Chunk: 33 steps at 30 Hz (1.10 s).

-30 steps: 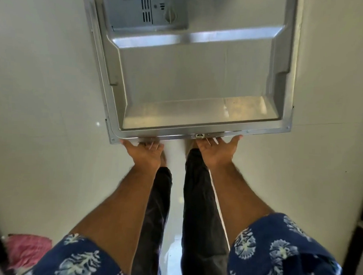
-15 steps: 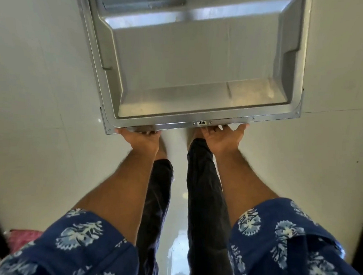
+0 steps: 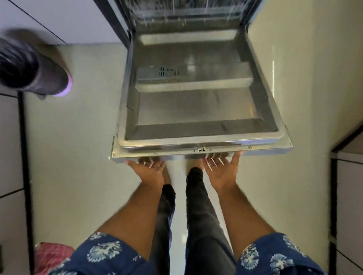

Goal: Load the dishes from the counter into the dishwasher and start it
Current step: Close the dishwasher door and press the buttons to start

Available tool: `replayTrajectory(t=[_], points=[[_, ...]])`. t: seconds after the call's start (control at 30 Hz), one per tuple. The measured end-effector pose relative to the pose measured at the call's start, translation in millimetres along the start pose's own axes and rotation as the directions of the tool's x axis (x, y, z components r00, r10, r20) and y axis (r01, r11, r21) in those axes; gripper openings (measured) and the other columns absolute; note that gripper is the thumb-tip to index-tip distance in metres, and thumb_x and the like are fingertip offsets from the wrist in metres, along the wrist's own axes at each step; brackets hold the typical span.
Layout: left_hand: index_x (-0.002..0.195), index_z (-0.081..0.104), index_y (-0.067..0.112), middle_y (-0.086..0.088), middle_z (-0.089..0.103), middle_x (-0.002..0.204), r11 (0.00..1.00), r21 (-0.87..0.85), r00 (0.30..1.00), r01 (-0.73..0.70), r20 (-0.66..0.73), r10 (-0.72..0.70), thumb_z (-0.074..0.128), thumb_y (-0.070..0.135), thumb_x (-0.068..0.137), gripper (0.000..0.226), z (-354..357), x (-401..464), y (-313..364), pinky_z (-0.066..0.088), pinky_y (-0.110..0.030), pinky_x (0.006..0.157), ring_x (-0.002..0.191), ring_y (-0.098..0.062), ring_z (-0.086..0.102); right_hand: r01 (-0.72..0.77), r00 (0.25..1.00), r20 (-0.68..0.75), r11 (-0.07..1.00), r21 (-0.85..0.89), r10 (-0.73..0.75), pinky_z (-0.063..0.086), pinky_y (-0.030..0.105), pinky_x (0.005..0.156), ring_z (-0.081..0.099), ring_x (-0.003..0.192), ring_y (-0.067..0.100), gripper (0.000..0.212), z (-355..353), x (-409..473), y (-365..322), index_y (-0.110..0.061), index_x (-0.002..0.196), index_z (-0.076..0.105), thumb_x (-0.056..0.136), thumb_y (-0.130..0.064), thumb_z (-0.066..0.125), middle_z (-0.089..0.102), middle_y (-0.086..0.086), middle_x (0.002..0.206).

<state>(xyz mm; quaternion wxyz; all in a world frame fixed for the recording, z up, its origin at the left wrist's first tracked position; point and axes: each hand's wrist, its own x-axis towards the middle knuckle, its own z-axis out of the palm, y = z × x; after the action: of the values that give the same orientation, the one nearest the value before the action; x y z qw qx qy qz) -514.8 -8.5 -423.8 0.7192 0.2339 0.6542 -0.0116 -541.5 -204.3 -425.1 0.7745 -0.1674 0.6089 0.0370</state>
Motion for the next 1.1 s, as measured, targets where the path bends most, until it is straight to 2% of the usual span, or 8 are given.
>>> replayTrajectory(t=[0.23, 0.37, 0.6, 0.67, 0.73, 0.83, 0.9, 1.1], points=[[0.14, 0.045, 0.016, -0.012, 0.055, 0.134, 0.968, 0.141, 0.976, -0.207, 0.089, 0.196, 0.026, 0.07, 0.098, 0.072, 72, -109, 55, 0.055, -0.039, 0.076, 0.109, -0.031, 0.061, 0.212, 0.977, 0.027, 0.964, -0.161, -0.21, 0.058, 0.042, 0.084, 0.061, 0.115, 0.038, 0.056, 99, -100, -39, -0.007, 0.132, 0.051, 0.097, -0.051, 0.053, 0.053, 0.025, 0.135], [0.151, 0.028, 0.017, -0.008, 0.051, 0.143, 0.938, 0.145, 0.946, -0.316, 0.12, 0.3, 0.031, 0.064, 0.1, 0.069, 116, -160, 75, 0.055, -0.041, 0.083, 0.113, -0.031, 0.061, 0.345, 0.939, 0.095, 0.903, -0.257, -0.331, 0.059, 0.033, 0.073, 0.068, 0.094, 0.028, 0.019, 151, -144, -60, -0.012, 0.114, 0.059, 0.102, -0.025, 0.052, 0.064, 0.018, 0.119], [0.129, 0.049, 0.021, -0.001, 0.062, 0.118, 0.836, 0.163, 0.84, -0.523, 0.263, 0.474, 0.041, 0.043, 0.105, 0.034, 202, -224, 112, 0.055, -0.05, 0.094, 0.11, -0.024, 0.062, 0.441, 0.892, 0.234, 0.859, -0.261, -0.387, 0.061, 0.035, 0.076, 0.069, 0.093, 0.029, 0.028, 246, -187, -105, 0.0, 0.123, 0.058, 0.096, -0.005, 0.055, 0.066, 0.019, 0.111], [0.112, 0.057, 0.023, 0.002, 0.064, 0.109, 0.732, 0.196, 0.746, -0.653, 0.33, 0.578, 0.05, 0.033, 0.102, 0.016, 233, -228, 124, 0.053, -0.052, 0.097, 0.106, -0.022, 0.062, 0.522, 0.84, 0.342, 0.803, -0.289, -0.422, 0.06, 0.036, 0.083, 0.067, 0.093, 0.024, 0.031, 276, -194, -119, -0.003, 0.124, 0.058, 0.093, 0.0, 0.054, 0.066, 0.015, 0.107], [0.127, 0.057, 0.015, -0.008, 0.062, 0.127, 0.597, 0.266, 0.648, -0.756, 0.429, 0.629, 0.059, 0.024, 0.097, 0.032, 263, -223, 136, 0.046, -0.05, 0.108, 0.117, -0.025, 0.059, 0.607, 0.778, 0.442, 0.718, -0.342, -0.446, 0.058, 0.034, 0.082, 0.063, 0.086, 0.018, 0.029, 303, -194, -131, -0.006, 0.118, 0.053, 0.09, 0.003, 0.052, 0.062, 0.011, 0.101], [0.157, 0.018, 0.003, -0.016, 0.021, 0.162, 0.273, 0.475, 0.537, -0.837, 0.618, 0.573, 0.056, 0.019, 0.1, 0.07, 294, -226, 151, 0.012, -0.038, 0.125, 0.149, -0.028, 0.022, 0.74, 0.669, 0.548, 0.515, -0.433, -0.502, 0.051, 0.028, 0.071, 0.057, 0.084, 0.015, 0.037, 339, -187, -144, -0.008, 0.123, 0.047, 0.087, 0.0, 0.05, 0.057, 0.007, 0.107], [0.159, 0.001, 0.005, -0.014, -0.002, 0.167, 0.106, 0.515, 0.489, -0.85, 0.7, 0.52, 0.053, 0.019, 0.102, 0.078, 312, -226, 161, 0.0, -0.026, 0.119, 0.153, -0.025, 0.003, 0.814, 0.578, 0.633, 0.305, -0.494, -0.516, 0.05, 0.028, 0.08, 0.058, 0.101, 0.017, 0.057, 359, -179, -151, -0.009, 0.142, 0.037, 0.088, -0.004, 0.05, 0.051, 0.009, 0.131], [0.157, -0.005, 0.003, -0.014, -0.011, 0.166, -0.311, 0.477, 0.337, -0.822, 0.847, 0.411, 0.056, 0.023, 0.1, 0.086, 363, -202, 201, 0.009, -0.038, 0.124, 0.154, -0.028, -0.003, 0.815, 0.482, 0.764, -0.1, -0.57, -0.428, 0.031, 0.039, 0.117, 0.029, 0.144, 0.028, 0.087, 414, -155, -176, -0.011, 0.158, -0.003, 0.093, -0.003, 0.054, 0.008, 0.01, 0.162]])
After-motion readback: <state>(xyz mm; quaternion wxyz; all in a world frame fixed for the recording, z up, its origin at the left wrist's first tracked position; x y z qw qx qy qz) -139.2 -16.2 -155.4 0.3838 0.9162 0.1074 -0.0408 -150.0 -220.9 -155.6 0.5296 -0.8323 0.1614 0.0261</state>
